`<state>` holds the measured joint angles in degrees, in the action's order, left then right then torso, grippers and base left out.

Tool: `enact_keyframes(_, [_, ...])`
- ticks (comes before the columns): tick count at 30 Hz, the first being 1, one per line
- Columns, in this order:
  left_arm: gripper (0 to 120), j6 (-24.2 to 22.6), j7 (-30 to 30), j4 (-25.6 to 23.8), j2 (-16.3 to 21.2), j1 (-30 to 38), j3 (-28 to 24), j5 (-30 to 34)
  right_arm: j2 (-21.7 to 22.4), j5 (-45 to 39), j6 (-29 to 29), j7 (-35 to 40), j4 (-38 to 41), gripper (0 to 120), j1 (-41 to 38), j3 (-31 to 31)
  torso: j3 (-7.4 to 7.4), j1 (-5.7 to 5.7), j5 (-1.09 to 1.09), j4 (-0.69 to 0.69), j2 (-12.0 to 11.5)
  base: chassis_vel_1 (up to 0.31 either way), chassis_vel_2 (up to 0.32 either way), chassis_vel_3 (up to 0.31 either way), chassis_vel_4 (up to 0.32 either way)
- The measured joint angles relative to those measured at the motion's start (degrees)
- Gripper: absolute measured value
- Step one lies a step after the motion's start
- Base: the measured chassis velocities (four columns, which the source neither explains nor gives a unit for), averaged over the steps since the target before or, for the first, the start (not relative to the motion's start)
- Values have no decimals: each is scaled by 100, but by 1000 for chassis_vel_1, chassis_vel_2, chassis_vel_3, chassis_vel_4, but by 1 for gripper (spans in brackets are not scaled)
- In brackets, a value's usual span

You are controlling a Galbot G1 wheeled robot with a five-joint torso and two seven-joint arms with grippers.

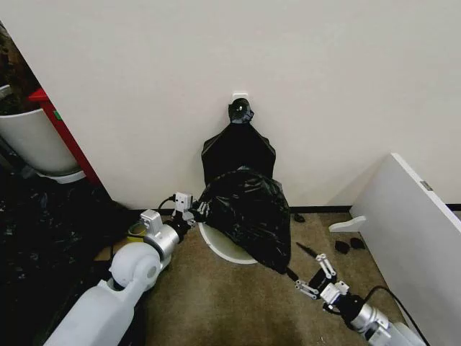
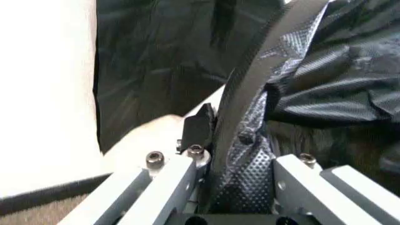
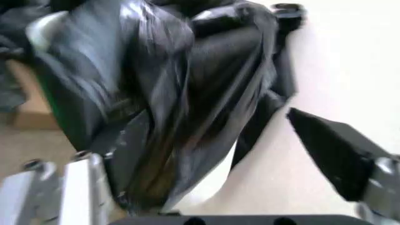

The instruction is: Place the garbage bag over the trash bin.

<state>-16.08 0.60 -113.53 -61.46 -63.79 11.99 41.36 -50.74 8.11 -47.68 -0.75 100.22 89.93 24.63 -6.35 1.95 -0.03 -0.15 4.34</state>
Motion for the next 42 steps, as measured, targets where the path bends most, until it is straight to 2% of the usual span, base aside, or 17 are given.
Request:
enact_keyframes(3, [1,3,296,-12,-54,-23,-53,0,22,-1107,0,-225,78,97,34,-154,0,0,0,-2,0,0,0,0,0])
enact_keyframes(4, [1,3,421,0,-74,-39,-64,2,31,-1571,2,-390,148,99,39,-236,0,0,2,-1,0,0,0,0,0])
enact_keyframes(7, [1,2,537,16,-100,-63,-73,16,32,-1941,6,-545,206,100,28,-299,0,0,-1,0,0,0,0,0,0])
enact_keyframes(8, [1,3,665,35,-147,-100,-77,40,30,-2341,67,-662,263,100,-37,-421,0,0,-1,0,0,0,0,0,0])
enact_keyframes(18, [1,12,1017,144,-321,-179,-77,116,28,-3200,298,-714,521,100,-180,-904,0,0,-1,0,0,0,0,0,0])
enact_keyframes(19, [1,14,1037,158,-335,-179,-77,114,24,-3298,375,-656,564,100,-198,-923,0,0,-1,0,0,0,0,0,0])
enact_keyframes(21, [1,16,1125,185,-381,-195,-76,88,-7,-3421,960,189,788,100,-246,-929,0,1,0,0,0,0,0,0,0])
enact_keyframes(22, [1,16,1125,185,-381,-195,-76,88,-7,-3421,960,189,788,100,-246,-929,0,1,0,0,0,0,0,0,0])
enact_keyframes(24, [1,16,1181,186,-419,-222,-75,58,-26,-3507,1253,738,941,100,-263,-949,0,1,-1,0,0,0,0,0,0])
enact_keyframes(26, [1,16,1218,185,-442,-241,-71,44,-42,-3485,1283,833,1027,100,-252,-974,0,1,-1,0,0,0,0,0,0])
enact_keyframes(29, [1,18,1240,154,-479,-265,-69,9,-75,-2714,1357,864,1473,100,-55,-1217,0,1,-1,1,0,0,0,0,0])
enact_keyframes(30, [1,18,1240,154,-479,-265,-69,9,-75,-2714,1357,864,1473,100,-55,-1217,0,1,-1,1,0,0,0,0,0])
enact_keyframes(34, [1,20,1211,97,-470,-232,-114,-76,67,-1411,2252,1117,1988,100,182,-1591,0,1,-2,-1,0,0,0,0,0])
enact_keyframes(40, [1,19,1188,78,-475,-218,-126,-146,147,-1122,2767,1028,2024,97,68,-1701,0,1,0,1,0,0,0,0,0])
enact_keyframes(42, [1,19,1181,69,-488,-241,-129,-182,165,-1117,2946,1100,1980,89,7,-1702,0,1,1,1,0,0,0,0,0])
